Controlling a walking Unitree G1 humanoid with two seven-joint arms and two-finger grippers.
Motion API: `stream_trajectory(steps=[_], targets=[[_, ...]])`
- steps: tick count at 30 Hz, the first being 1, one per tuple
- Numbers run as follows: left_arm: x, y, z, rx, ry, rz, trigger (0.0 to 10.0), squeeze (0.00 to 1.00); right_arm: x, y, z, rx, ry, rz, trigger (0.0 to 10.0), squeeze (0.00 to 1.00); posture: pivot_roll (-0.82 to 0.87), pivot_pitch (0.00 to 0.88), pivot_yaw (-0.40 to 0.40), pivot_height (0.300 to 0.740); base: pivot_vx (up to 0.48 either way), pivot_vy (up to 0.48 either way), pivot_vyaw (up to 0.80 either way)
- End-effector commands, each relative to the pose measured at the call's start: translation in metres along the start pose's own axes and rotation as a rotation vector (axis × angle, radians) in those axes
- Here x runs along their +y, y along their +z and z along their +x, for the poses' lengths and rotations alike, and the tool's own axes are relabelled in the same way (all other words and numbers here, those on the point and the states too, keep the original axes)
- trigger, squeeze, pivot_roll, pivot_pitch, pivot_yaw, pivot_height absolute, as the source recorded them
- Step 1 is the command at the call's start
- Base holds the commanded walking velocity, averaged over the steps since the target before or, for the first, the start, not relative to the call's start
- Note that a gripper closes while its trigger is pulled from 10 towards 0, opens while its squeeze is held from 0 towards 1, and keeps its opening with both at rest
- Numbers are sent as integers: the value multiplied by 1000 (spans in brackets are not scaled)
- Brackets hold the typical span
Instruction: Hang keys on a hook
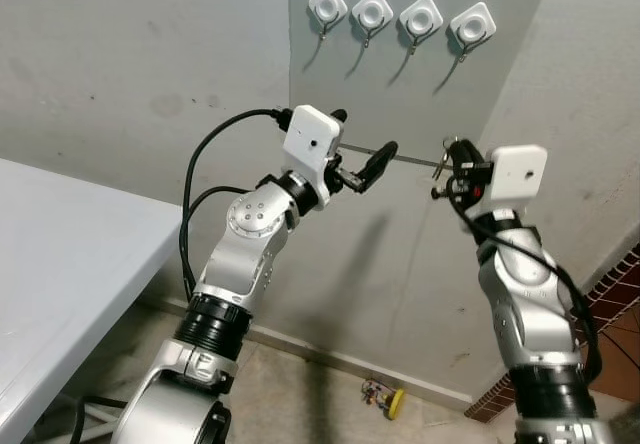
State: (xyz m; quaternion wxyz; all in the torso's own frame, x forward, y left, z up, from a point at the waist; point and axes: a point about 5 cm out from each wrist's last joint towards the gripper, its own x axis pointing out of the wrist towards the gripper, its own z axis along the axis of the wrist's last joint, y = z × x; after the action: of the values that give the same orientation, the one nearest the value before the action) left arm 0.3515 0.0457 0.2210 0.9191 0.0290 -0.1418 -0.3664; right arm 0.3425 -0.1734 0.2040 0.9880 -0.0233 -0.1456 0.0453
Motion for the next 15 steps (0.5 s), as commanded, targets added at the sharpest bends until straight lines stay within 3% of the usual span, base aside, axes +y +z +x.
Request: stream_trajectory(steps=[1, 15], targets=[[3, 8, 5, -14, -13, 17, 10000, 0, -5, 5, 6, -22, -3, -4, 10000, 0, -58, 30, -20, 711, 0, 0, 0], [2, 11, 8, -20, -27, 24, 10000, 0, -11, 30, 39, -117, -25, 50, 10000, 0, -48, 45, -16, 711, 0, 0, 0]])
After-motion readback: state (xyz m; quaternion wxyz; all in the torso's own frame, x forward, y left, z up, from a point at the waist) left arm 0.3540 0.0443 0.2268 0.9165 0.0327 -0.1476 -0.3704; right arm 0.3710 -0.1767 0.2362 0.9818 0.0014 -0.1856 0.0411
